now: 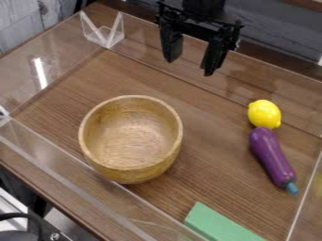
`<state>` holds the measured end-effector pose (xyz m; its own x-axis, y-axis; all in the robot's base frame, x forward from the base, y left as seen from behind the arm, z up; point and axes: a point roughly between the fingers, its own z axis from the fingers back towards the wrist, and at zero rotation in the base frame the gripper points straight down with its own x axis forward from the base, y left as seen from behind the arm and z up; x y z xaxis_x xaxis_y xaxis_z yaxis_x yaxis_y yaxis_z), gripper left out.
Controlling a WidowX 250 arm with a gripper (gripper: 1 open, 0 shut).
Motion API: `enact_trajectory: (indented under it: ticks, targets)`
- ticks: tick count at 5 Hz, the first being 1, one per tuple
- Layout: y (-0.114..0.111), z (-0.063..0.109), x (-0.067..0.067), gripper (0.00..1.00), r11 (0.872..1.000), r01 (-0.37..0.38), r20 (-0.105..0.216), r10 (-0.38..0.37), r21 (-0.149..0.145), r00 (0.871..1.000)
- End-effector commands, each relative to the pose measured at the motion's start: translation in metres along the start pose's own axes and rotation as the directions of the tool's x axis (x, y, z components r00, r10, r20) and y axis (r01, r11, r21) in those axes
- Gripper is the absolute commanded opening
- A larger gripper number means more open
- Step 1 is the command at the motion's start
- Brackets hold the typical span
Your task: Put the purple eggplant in the brown bowl
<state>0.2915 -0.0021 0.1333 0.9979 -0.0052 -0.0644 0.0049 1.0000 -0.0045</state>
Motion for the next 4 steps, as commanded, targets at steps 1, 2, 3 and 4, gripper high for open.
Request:
enact_trajectory:
  ticks: [1, 2, 3, 4]
  targets:
    - [-0.006, -0.007, -0.003, 1.0, 1.0, 0.007, -0.014, -0.007, -0.004, 1.0]
    - [-0.026, -0.017, -0.012, 1.0, 0.997, 0.069, -0.016, -0.07, -0.032, 0.997]
    - [-0.044, -0.023, -0.018, 1.0, 0.996, 0.073, 0.012, -0.073, -0.054, 0.997]
    - [-0.066, -0.028, -0.02, 1.0, 0.996, 0.049, 0.042, -0.045, -0.076, 0.998]
